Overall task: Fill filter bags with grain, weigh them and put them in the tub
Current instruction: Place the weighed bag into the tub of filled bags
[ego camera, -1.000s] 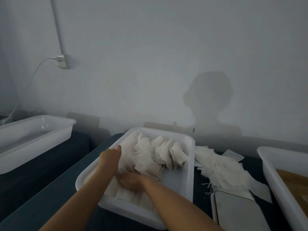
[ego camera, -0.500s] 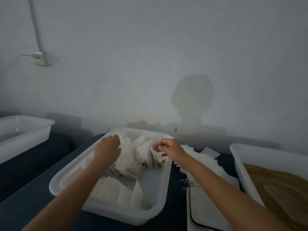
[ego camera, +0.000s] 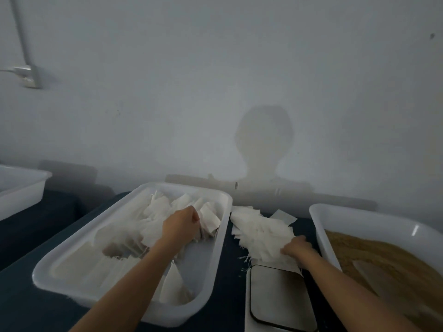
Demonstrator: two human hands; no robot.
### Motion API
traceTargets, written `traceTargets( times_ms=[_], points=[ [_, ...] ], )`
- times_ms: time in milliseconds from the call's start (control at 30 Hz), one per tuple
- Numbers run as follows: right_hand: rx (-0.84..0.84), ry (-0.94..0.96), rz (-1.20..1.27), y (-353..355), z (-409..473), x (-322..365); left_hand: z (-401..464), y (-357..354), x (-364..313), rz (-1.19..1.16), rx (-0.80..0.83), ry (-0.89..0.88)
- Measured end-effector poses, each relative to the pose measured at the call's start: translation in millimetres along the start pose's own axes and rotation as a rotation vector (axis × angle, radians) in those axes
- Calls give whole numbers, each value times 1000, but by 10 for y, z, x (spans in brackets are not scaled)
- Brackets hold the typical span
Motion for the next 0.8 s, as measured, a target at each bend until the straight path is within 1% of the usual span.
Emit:
traceTargets(
  times_ms=[100, 300, 400, 500, 567, 633, 767, 800],
  points=[
    [-49, 18, -36, -29, 37, -8, -9, -41, 51, -7, 28, 7],
    [-225, 217, -195, 61, -43, -2, -25, -78, 80, 8, 54, -20],
    [-355, 362, -176, 270, -203, 40, -6, -61, 17, 2, 20, -32],
    [-475, 505, -38, 574, -368, -9, 23, -29, -191, -36, -16, -102],
    [-479, 568, 124, 780, -452, -120, 31, -16, -424, -107, -48, -157],
    [-440, 613, 289, 988, -536, -272, 31, -32, -735, -234, -57, -224],
    [-231, 662, 585, 1297, -654, -655, 12, -159, -1482, -541, 20, -365],
    [-208, 670, 627, 1341, -661, -762, -9, -207, -1671, -641, 40, -386]
  ],
)
Point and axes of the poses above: each hand's wrist, its own z-axis towards the middle knuckle, its own y-axis out of the back of the hand, x = y × z, the point moved 1 cm from there along z, towards the middle knuckle, and after that the axes turned 15 degrees about -y, right-handed, at the moved point
